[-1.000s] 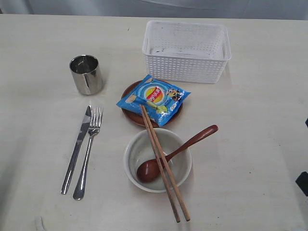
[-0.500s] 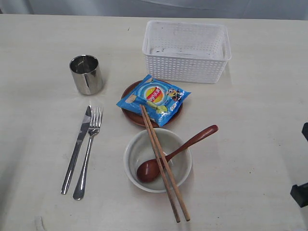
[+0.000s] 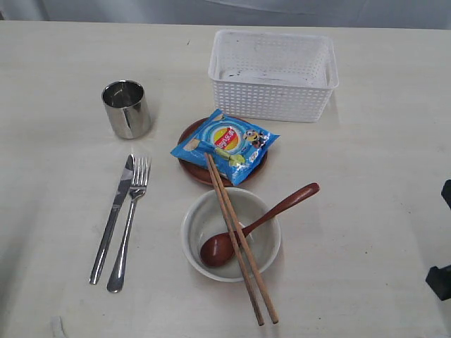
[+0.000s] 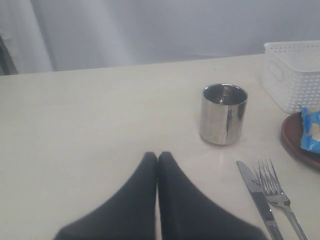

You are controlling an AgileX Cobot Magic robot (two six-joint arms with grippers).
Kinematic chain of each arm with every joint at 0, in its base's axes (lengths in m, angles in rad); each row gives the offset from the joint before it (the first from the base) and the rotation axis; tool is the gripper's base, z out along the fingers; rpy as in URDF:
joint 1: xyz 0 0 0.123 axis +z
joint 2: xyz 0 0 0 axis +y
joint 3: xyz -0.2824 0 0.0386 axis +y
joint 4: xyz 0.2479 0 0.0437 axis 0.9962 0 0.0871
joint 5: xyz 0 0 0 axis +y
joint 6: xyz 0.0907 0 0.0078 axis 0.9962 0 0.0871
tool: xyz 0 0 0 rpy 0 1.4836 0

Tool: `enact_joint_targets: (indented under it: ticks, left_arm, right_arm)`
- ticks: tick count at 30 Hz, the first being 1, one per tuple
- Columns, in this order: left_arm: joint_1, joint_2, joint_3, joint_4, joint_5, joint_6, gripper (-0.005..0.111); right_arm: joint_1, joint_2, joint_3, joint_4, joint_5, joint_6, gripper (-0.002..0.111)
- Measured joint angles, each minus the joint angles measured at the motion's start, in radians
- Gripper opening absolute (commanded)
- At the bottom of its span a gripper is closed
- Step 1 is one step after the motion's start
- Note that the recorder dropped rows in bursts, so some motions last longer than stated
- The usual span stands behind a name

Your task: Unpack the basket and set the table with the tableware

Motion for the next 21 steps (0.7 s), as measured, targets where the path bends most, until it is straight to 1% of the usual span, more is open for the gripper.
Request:
enact_joint_targets:
  ticks: [4, 12, 21]
  left_arm:
    - [0.0, 0.0, 0.0, 0.0, 0.0, 0.0, 0.0]
    - [0.0, 0.0, 0.0, 0.0, 0.0, 0.0, 0.0]
    - [0.0, 0.0, 0.0, 0.0, 0.0, 0.0, 0.0]
  right_arm:
    - [-0.014, 0.0, 0.0, 0.0, 0.0, 0.0, 0.0]
    - [-0.156, 0.0, 0.0, 0.0, 0.001, 0.0, 0.0]
    - [-0.174, 0.0, 0.0, 0.0, 0.001, 0.0, 0.0]
